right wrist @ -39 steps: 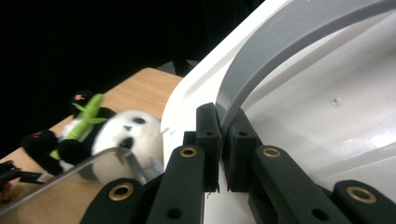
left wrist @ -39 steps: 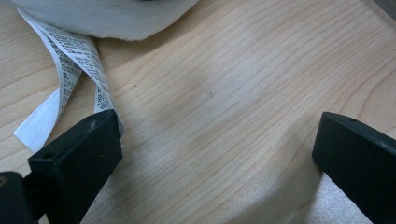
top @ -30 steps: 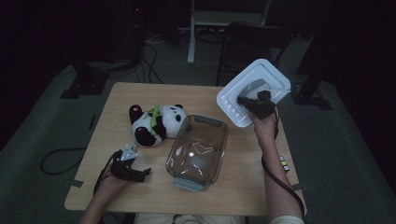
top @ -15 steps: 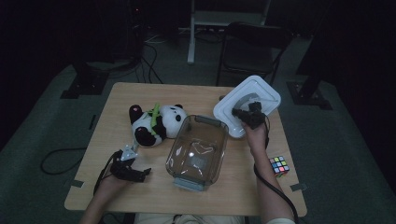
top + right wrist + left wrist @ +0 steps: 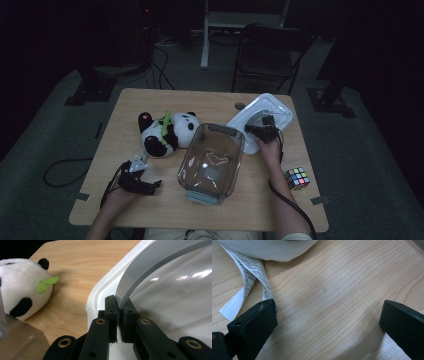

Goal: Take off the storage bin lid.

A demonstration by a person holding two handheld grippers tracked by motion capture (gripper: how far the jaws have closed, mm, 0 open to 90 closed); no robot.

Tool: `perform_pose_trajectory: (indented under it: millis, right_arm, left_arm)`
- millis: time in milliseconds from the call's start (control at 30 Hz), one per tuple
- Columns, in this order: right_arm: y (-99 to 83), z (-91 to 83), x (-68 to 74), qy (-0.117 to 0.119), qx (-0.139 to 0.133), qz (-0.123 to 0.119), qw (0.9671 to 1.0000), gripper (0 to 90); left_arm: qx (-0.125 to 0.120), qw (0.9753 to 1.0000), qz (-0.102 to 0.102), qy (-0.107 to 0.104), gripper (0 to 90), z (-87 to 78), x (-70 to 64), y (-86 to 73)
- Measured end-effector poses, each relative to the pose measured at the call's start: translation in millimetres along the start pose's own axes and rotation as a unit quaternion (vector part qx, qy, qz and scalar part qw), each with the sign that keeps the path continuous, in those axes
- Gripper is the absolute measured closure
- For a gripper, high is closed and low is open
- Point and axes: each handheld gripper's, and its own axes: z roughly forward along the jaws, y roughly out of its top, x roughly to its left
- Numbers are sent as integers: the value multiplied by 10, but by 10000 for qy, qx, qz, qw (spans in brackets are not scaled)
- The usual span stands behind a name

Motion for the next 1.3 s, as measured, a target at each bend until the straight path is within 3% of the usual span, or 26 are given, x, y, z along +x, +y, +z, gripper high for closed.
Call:
perform_pose_trajectory:
  millis: [233, 400, 633, 1000, 1300]
  right_arm:
    - [-87, 118, -155, 99, 194, 349, 9992, 794]
    - [-116, 146, -203, 47, 276, 396, 9988, 765]
    - [-62, 88, -120, -365, 308, 124, 9988, 552]
    - [-103, -102, -6, -1083, 190, -41, 9939, 388]
    - [-241, -300, 177, -1148, 51, -282, 9930, 287]
  left_arm:
    - [-1, 10000, -2, -1, 21, 0, 0, 0]
    - [-1, 10000, -2, 0, 21, 0, 0, 0]
    - [-1, 10000, -1, 0, 21, 0, 0, 0]
    - [0, 10000, -1, 1, 21, 0, -1, 0]
    - [-1, 10000, -6, 5, 22, -1, -2, 0]
